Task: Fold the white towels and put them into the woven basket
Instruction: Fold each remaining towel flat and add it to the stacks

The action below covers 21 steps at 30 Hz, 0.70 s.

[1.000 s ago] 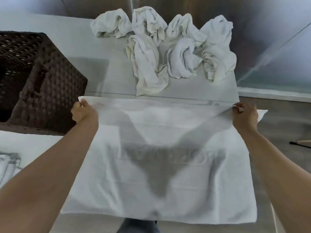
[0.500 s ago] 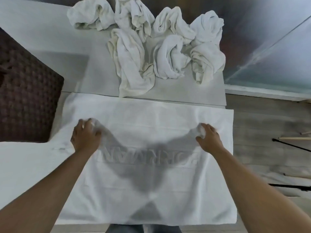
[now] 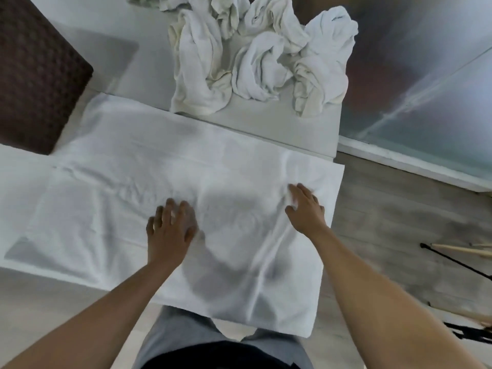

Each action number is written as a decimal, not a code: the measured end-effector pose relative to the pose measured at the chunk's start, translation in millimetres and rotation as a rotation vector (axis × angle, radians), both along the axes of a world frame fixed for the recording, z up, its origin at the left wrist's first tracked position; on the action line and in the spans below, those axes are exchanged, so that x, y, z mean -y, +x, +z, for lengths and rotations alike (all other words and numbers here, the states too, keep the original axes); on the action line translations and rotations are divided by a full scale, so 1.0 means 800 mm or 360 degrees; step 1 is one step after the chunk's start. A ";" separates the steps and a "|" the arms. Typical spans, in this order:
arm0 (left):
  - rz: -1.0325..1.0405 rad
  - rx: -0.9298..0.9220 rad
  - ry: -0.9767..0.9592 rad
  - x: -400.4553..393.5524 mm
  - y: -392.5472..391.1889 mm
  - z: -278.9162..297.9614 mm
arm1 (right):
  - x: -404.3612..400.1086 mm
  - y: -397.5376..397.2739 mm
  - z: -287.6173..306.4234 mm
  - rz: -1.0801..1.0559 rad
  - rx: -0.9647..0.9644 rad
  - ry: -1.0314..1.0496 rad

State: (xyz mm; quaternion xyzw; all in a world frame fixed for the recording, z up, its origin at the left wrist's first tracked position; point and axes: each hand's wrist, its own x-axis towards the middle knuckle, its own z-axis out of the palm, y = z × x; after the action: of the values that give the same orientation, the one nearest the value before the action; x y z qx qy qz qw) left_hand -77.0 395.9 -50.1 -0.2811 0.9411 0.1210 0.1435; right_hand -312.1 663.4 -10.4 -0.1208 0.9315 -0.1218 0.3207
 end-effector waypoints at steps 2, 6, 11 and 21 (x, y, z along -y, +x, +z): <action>0.0005 0.0024 -0.0006 -0.047 0.005 0.003 | -0.023 0.002 -0.001 0.0084 -0.0049 -0.0070; 0.0001 -0.0091 0.0030 -0.153 0.028 0.010 | -0.078 0.007 -0.008 0.0270 -0.0121 -0.0050; -0.0207 -0.0234 0.0028 -0.300 0.059 0.008 | -0.138 0.012 -0.014 0.0280 -0.0148 -0.0026; -0.0412 0.0069 0.0118 -0.443 0.079 0.012 | -0.157 -0.041 -0.014 -0.0710 0.0357 -0.0816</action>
State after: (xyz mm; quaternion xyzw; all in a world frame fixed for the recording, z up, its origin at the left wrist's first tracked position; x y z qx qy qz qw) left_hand -14.0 750.6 -40.6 -0.1543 0.9611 0.1301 0.1886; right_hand -344.9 789.1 -21.8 0.0232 0.8330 -0.4312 0.3458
